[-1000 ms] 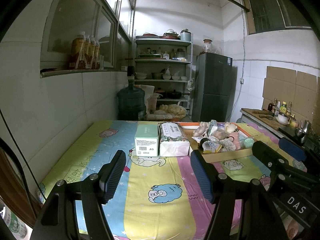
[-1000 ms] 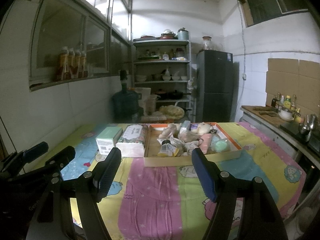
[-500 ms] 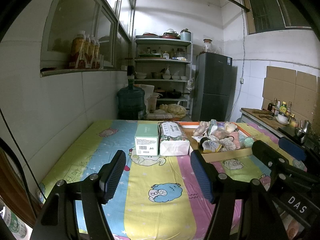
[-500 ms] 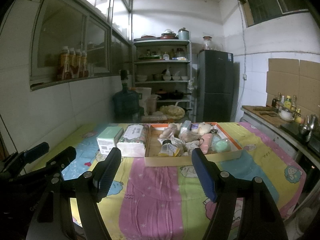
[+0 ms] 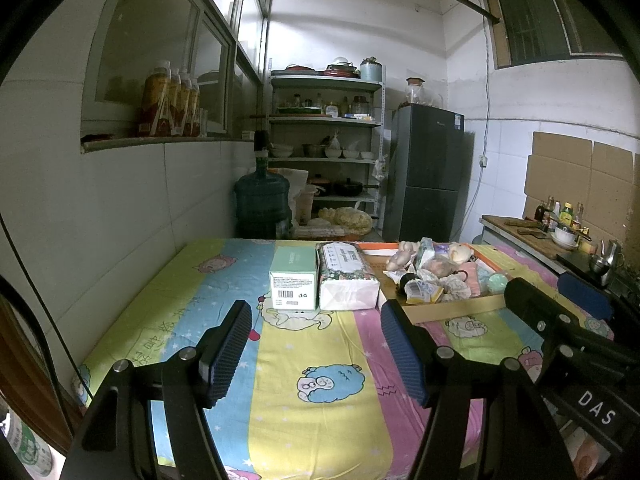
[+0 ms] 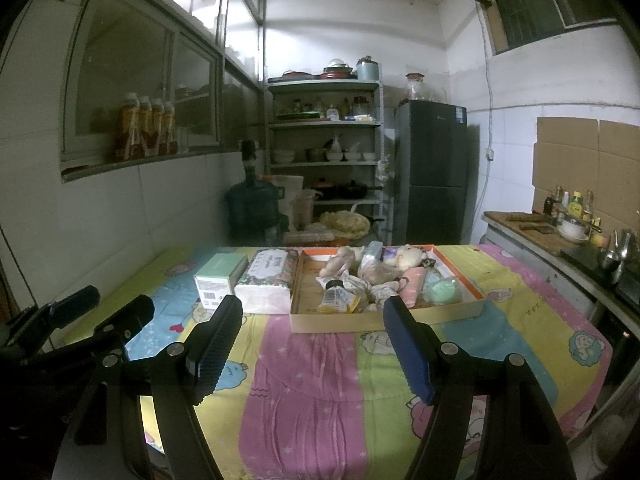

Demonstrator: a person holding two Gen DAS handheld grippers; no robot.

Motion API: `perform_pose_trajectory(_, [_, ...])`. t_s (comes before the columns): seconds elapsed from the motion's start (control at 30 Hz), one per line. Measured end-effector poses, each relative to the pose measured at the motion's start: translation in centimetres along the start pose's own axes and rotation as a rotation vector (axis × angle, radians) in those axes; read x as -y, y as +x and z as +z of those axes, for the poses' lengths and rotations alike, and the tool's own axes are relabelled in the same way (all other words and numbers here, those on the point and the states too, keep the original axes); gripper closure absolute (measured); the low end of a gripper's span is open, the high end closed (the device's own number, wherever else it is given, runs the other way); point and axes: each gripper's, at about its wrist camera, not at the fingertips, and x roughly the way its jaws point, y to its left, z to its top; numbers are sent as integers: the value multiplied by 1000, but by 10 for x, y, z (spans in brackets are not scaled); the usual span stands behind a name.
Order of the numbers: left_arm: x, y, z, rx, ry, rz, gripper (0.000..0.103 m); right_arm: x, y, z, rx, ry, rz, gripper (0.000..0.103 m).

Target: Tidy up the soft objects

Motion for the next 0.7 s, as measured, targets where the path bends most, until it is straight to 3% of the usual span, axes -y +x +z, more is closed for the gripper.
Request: perform_pose_trajectory(0.7, [-2,0,0,-2,0,0,36,-4,0,0,-1,0,2,28])
